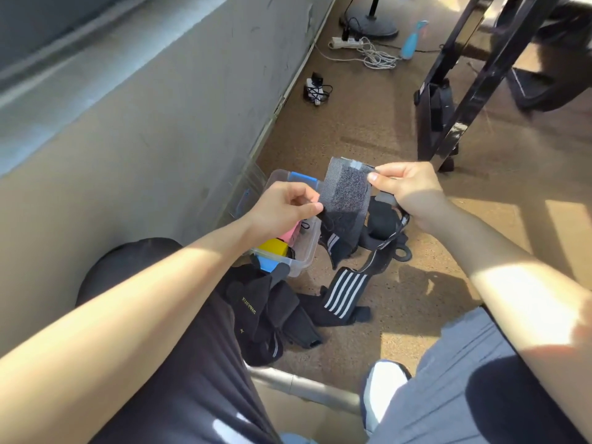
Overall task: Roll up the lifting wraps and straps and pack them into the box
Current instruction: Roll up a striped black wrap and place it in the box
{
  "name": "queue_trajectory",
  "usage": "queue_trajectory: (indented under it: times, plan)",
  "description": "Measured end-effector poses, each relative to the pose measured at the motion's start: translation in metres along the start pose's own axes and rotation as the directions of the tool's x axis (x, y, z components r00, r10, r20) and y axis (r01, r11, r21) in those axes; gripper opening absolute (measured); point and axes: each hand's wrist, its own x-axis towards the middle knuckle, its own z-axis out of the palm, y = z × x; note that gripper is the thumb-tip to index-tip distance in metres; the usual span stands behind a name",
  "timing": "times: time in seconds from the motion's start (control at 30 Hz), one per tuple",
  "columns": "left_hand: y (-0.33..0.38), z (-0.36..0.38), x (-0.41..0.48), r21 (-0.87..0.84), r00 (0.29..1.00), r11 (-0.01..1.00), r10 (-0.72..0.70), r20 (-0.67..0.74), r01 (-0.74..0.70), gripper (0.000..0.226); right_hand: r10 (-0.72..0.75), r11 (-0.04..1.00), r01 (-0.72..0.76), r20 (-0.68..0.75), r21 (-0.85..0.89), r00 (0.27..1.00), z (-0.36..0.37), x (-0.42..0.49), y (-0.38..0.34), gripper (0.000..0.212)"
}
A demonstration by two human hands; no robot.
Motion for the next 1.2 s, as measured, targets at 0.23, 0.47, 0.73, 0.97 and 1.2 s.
queue_trajectory:
  times: [0.23, 0.47, 0.73, 0.97, 1.2]
  plan:
    - [0.008, 0.000, -0.002, -0.173, 0.998, 0.983, -0.061, 0.020, 0.064, 0.016, -0.056, 0.973, 0.103, 0.221, -0.208, 0.974, 0.000, -0.005, 0.002, 0.012]
    - [0.002, -0.004, 0.000, -0.242, 0.994, 0.966, -0.102, -0.027, 0.092, 0.015, -0.157, 0.901, 0.298, 0.404, -0.314, 0.901, 0.007, -0.020, 0.001, 0.021]
    - [0.011, -0.008, -0.009, -0.077, 0.965, 0.997, 0.014, 0.261, 0.007, 0.012, 0.083, 0.983, 0.014, 0.510, -0.183, 0.856, -0.003, -0.014, -0.005, 0.041]
    - [0.016, -0.013, -0.011, -0.046, 0.973, 0.998, 0.055, 0.224, -0.045, 0.012, 0.130, 0.987, -0.032, 0.667, -0.157, 0.734, -0.002, -0.015, -0.011, 0.031]
    - [0.011, -0.016, -0.010, -0.021, 0.967, 0.999, 0.035, 0.251, -0.031, 0.015, 0.190, 0.974, -0.059, 0.649, -0.218, 0.736, -0.005, -0.016, -0.016, 0.018]
